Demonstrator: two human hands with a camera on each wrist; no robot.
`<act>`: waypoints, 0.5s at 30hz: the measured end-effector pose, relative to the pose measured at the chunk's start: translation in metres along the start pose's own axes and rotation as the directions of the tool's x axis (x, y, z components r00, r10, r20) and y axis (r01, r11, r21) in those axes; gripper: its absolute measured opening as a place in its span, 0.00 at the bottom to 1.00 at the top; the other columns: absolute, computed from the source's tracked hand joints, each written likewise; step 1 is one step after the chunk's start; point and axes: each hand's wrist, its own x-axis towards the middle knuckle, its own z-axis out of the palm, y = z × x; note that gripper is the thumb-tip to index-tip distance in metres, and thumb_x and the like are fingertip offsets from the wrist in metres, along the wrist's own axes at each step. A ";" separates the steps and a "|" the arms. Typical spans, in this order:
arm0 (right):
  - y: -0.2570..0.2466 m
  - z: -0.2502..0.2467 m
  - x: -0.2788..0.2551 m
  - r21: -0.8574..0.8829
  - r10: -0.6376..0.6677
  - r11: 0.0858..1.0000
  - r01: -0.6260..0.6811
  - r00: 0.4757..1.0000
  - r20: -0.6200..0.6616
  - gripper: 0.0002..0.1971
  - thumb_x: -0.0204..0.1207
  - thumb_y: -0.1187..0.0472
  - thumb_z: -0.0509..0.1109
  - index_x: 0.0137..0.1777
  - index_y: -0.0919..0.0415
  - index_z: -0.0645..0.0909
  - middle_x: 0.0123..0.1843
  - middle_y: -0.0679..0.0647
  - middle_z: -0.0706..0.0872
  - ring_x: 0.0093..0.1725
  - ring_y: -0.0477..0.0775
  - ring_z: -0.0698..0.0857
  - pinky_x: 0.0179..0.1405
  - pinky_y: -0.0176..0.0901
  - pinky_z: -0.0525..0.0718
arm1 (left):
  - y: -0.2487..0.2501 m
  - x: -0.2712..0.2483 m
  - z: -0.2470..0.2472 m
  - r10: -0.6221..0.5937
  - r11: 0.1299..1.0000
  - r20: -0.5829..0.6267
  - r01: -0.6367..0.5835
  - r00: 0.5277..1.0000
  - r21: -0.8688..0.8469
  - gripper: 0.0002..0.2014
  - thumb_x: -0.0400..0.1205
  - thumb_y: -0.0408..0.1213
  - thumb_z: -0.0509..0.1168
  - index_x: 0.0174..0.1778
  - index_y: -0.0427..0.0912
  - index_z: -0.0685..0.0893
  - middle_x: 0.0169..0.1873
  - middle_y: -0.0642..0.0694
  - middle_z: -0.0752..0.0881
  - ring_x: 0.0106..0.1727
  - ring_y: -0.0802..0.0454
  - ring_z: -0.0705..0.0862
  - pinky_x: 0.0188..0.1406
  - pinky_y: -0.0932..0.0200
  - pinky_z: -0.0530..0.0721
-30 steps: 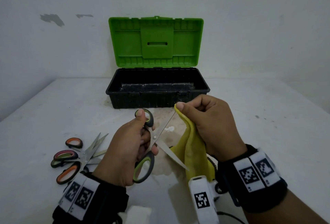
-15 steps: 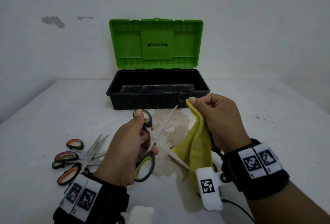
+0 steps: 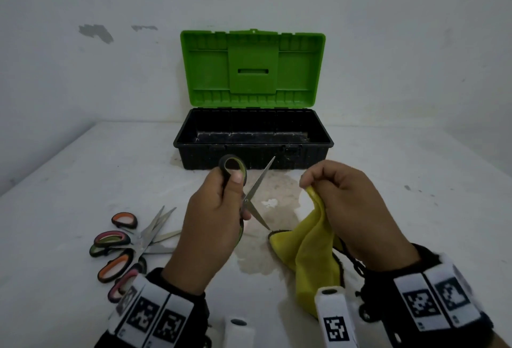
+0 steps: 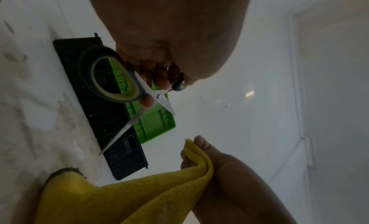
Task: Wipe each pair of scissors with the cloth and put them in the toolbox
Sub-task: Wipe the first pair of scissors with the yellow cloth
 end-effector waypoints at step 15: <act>-0.014 0.031 -0.009 0.270 0.211 0.934 -0.233 0.971 0.108 0.28 0.70 0.32 0.71 0.35 0.59 0.92 0.36 0.64 0.90 0.44 0.65 0.89 0.57 0.66 0.87 | -0.012 -0.007 0.010 0.526 0.643 0.206 -0.544 0.825 0.539 0.18 0.85 0.44 0.58 0.61 0.38 0.87 0.39 0.44 0.86 0.34 0.52 0.83 0.29 0.61 0.85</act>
